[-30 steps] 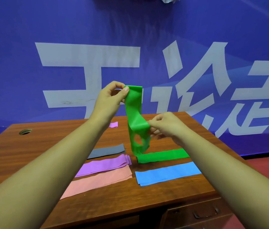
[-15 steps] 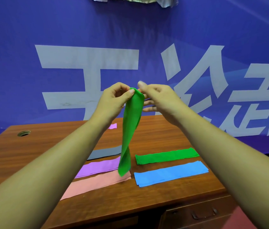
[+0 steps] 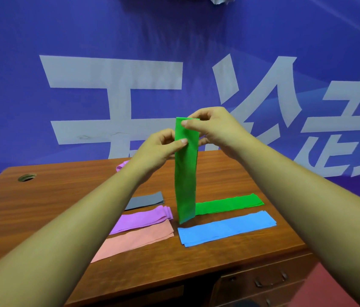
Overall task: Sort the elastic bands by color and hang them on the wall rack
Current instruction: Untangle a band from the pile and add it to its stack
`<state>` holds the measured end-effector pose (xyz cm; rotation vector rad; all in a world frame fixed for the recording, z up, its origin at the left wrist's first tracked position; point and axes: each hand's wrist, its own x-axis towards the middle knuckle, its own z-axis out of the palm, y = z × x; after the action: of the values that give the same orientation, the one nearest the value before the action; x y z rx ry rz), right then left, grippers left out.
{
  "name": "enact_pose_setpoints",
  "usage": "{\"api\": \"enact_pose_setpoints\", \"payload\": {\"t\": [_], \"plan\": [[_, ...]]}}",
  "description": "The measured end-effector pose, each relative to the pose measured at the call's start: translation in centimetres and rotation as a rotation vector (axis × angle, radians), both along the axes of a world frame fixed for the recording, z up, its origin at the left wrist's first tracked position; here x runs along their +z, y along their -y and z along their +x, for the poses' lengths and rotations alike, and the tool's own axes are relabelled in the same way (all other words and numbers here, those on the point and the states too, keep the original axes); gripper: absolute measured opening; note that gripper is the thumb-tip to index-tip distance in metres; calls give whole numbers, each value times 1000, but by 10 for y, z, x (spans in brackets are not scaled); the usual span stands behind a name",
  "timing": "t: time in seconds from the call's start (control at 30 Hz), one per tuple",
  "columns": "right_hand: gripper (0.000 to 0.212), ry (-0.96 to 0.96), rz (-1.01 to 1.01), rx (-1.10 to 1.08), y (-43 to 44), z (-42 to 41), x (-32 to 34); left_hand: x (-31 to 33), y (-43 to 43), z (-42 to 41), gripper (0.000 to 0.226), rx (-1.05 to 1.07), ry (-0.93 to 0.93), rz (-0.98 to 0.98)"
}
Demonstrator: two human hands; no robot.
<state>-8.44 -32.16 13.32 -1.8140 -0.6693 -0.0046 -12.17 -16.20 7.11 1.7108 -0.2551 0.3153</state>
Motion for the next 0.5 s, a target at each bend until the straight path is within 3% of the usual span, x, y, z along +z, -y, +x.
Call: {"api": "enact_pose_setpoints", "payload": {"t": [0.13, 0.2, 0.37, 0.5], "plan": [[12, 33, -111, -52, 1, 8, -2, -16, 9, 5, 14, -57, -78, -64], [4, -31, -60, -94, 6, 20, -3, -29, 12, 7, 25, -132, -175, -93], [13, -205, 119, -288, 34, 54, -14, -66, 12, 3, 7, -250, -396, 52], [14, -274, 208, -450, 63, 81, -39, -82, 1, 3, 12, -303, -553, 161]]}}
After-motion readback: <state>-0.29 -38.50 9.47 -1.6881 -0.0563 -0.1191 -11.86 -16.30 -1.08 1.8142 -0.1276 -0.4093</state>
